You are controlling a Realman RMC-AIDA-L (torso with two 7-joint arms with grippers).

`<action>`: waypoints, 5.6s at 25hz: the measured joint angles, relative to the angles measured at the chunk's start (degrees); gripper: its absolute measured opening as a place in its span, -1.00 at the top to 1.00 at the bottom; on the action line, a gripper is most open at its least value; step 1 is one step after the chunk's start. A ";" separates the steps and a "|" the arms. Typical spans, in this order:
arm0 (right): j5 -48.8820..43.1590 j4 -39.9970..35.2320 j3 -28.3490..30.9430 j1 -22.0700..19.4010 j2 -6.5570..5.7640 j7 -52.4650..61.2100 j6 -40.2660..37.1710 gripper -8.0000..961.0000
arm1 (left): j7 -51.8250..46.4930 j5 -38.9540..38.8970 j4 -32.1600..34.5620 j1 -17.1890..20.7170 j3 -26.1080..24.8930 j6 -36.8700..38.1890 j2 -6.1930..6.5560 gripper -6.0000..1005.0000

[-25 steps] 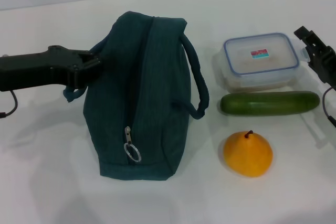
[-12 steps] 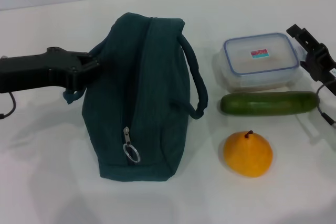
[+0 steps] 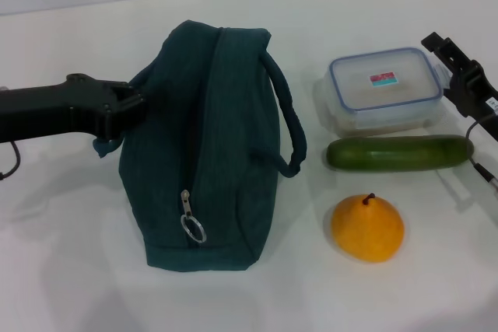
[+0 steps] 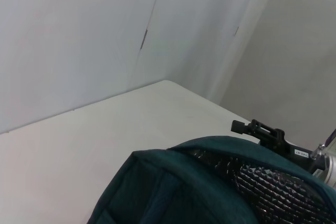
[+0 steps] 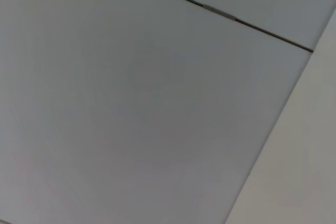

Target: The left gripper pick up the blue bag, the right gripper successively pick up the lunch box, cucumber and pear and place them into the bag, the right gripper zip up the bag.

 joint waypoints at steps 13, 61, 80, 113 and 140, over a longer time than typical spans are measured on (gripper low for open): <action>0.00 0.08 -0.08 0.39 0.09 0.01 0.20 -0.25 | 0.68 -0.17 -0.26 0.00 0.00 -0.04 -0.01 0.88; 0.08 -19.61 -6.42 -0.75 -1.49 1.00 -15.35 0.78 | 5.95 -5.92 -2.80 1.83 0.44 0.49 -0.05 0.89; -0.01 -27.58 -18.78 17.80 -2.41 15.40 -19.14 0.79 | 7.41 -6.64 -3.73 1.34 2.11 0.14 -0.27 0.90; -7.77 -31.38 -28.69 8.30 -1.53 12.68 -21.03 0.71 | 7.36 -8.56 -4.60 1.12 2.37 -0.03 0.00 0.90; -19.27 -41.26 -28.06 9.29 -2.37 11.38 -20.57 0.43 | 7.69 -8.37 -5.27 1.20 2.09 -0.20 0.09 0.90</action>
